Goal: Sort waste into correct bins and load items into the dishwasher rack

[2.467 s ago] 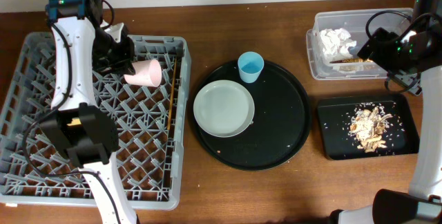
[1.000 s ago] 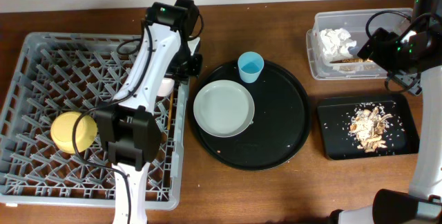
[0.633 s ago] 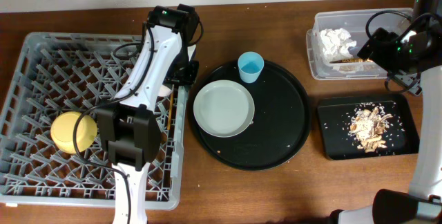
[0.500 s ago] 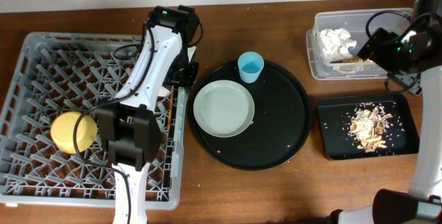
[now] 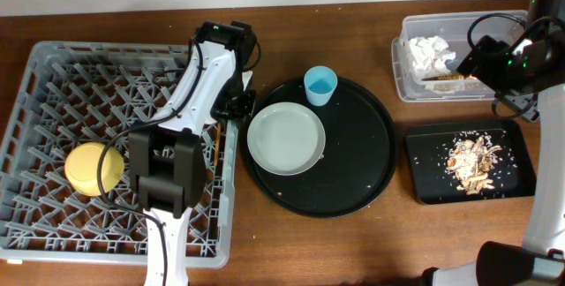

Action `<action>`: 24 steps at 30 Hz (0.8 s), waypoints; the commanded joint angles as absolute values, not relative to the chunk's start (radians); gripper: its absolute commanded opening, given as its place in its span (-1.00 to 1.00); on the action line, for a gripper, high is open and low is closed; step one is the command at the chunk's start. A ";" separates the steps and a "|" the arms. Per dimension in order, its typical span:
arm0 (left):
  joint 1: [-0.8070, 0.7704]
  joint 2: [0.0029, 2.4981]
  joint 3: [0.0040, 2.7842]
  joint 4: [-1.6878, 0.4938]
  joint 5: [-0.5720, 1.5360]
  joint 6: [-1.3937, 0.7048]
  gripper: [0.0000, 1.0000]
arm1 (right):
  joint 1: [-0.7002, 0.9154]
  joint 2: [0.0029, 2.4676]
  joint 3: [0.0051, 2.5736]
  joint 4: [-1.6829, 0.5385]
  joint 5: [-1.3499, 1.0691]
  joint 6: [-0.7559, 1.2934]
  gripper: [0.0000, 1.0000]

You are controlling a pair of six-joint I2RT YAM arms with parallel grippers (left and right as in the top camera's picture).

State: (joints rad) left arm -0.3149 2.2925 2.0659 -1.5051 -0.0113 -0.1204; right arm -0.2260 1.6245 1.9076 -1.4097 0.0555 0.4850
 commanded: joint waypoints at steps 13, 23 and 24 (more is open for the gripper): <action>-0.316 2.263 2.063 -1.342 -0.004 -0.120 -0.99 | -0.228 1.628 1.916 -1.409 0.061 0.476 0.97; -0.309 2.263 2.063 -1.187 -0.005 -0.120 -0.96 | -0.228 1.628 1.916 -1.409 0.061 0.476 0.97; -0.306 2.263 2.063 -1.176 -0.005 -0.120 -0.96 | -0.228 1.628 1.916 -1.409 0.061 0.476 0.97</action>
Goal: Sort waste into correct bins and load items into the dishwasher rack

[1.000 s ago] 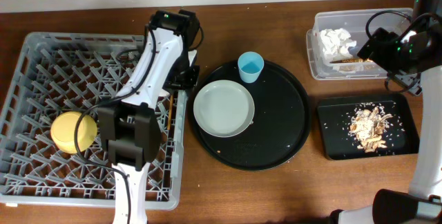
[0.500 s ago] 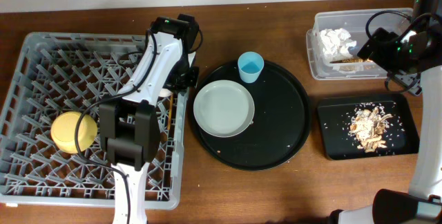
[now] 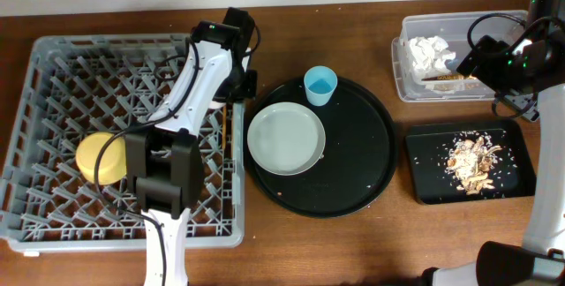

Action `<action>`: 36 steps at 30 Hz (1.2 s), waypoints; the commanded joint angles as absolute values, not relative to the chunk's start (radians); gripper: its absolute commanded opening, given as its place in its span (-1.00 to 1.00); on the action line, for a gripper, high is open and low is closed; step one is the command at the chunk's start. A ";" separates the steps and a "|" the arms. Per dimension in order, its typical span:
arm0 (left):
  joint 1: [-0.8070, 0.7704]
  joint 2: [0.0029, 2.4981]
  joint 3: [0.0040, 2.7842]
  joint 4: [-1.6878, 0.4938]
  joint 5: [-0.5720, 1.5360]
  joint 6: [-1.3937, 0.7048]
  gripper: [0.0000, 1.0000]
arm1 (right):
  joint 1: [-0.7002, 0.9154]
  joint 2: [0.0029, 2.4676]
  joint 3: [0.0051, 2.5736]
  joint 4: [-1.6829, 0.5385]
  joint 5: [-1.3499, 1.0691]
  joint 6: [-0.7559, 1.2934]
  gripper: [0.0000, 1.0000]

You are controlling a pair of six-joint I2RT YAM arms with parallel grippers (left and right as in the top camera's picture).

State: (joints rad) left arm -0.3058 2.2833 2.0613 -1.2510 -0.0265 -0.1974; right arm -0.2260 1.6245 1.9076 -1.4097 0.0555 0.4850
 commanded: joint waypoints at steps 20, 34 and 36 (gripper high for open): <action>-0.272 2.262 2.245 -1.276 -0.037 -0.190 -0.27 | -0.228 1.628 1.916 -1.409 0.061 0.476 0.97; -0.442 2.273 2.422 -1.338 0.344 -0.080 -0.46 | -0.228 1.628 1.916 -1.409 0.061 0.476 0.97; -0.496 2.286 2.422 -1.294 0.260 -0.076 -0.42 | -0.228 1.628 1.916 -1.409 0.061 0.476 0.97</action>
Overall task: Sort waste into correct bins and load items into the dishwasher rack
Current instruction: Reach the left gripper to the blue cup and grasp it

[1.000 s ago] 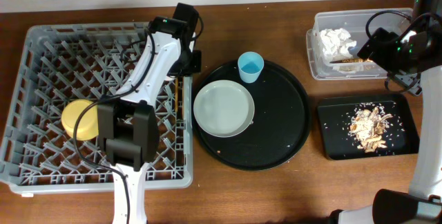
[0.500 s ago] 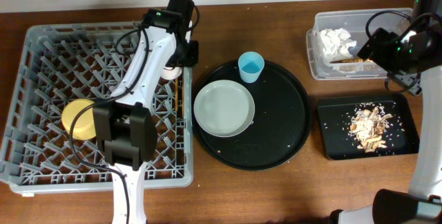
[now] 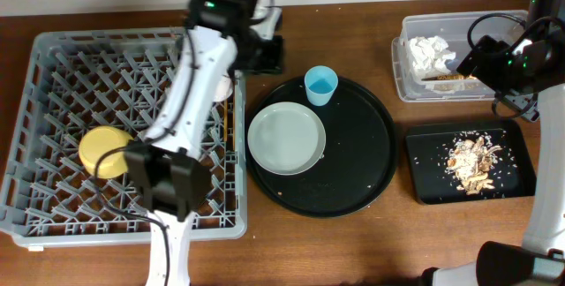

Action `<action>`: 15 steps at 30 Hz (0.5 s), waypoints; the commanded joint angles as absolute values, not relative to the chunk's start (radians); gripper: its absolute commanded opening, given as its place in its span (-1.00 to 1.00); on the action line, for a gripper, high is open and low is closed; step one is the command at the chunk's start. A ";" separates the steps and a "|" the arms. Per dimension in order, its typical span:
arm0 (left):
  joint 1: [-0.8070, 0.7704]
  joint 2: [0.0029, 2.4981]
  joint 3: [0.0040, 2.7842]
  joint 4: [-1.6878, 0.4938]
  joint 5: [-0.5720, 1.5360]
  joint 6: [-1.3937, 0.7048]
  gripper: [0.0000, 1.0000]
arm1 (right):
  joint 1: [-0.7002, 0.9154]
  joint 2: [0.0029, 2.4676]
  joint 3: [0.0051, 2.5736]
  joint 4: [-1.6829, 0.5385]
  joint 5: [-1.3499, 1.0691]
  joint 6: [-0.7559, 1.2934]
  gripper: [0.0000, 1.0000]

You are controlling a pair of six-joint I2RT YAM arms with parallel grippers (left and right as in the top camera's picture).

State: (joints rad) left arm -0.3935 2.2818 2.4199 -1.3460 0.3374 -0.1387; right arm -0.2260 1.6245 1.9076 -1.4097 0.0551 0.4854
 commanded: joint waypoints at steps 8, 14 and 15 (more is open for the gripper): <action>-0.666 2.370 2.422 -1.103 -0.132 -0.072 -0.24 | -0.228 1.628 1.916 -1.409 0.061 0.476 0.97; -0.673 2.445 2.422 -1.097 -0.127 -0.070 -0.18 | -0.228 1.628 1.916 -1.409 0.061 0.476 0.97; -0.673 2.458 2.422 -1.095 -0.127 -0.070 -0.18 | -0.228 1.628 1.916 -1.409 0.061 0.476 0.97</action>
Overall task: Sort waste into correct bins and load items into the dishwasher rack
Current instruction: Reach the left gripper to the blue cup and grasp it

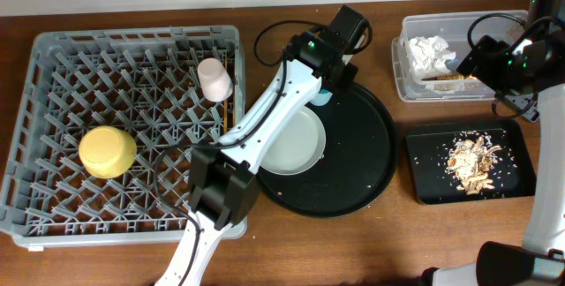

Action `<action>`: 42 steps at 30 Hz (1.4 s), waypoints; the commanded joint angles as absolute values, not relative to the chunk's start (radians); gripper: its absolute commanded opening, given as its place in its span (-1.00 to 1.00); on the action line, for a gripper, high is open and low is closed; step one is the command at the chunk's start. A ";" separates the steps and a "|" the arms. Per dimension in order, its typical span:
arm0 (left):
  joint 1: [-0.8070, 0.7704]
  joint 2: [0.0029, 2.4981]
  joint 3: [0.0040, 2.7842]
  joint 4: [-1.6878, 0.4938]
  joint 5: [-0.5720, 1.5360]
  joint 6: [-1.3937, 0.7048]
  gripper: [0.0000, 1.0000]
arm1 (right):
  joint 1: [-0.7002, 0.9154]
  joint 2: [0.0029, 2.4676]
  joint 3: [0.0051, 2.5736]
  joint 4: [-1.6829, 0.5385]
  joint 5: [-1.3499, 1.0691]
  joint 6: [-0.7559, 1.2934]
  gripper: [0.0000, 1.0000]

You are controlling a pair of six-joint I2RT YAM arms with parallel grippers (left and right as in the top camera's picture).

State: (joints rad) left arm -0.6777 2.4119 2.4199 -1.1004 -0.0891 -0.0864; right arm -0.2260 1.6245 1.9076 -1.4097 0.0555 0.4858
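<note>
A grey dishwasher rack (53, 65) fills the left of the table. It holds a yellow bowl (107, 152) and a pink cup (214, 79) near its far right corner. A pale plate (298, 145) lies on the round black tray (362, 171). My left gripper (325, 85) hangs over the tray's far edge, above the blue cup (323, 100), of which only a sliver shows; its jaws are hidden under the wrist. The right gripper (466, 62) hovers over the clear bin (415, 92); its fingers are too dark to read.
The clear bin holds white tissue (428, 52) and a brown scrap. A black rectangular tray (424, 189) of food scraps (470, 162) sits at the front right. The left arm stretches diagonally across the rack's right edge and the plate.
The left arm has swung from the rack's far right corner to above the blue cup on the tray. The pink cup now lies uncovered in the rack. The right arm is unchanged.
The left gripper was low at the rack's right edge, with the rack sitting askew. Then the rack had shifted and squared up. Later the gripper was at the far right corner with the pink cup beneath it. Now the cup rests in the rack and the gripper is over the tray.
</note>
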 commanded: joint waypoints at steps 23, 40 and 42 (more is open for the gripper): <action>-0.674 2.508 2.418 -1.101 -0.010 -0.070 -0.38 | -0.228 1.628 1.916 -1.409 0.061 0.476 0.97; -0.674 2.505 2.455 -1.132 0.024 -0.098 -0.99 | -0.228 1.628 1.916 -1.409 0.061 0.476 0.97; -0.674 2.501 2.531 -1.179 0.023 -0.128 -0.99 | -0.228 1.628 1.916 -1.409 0.061 0.476 0.97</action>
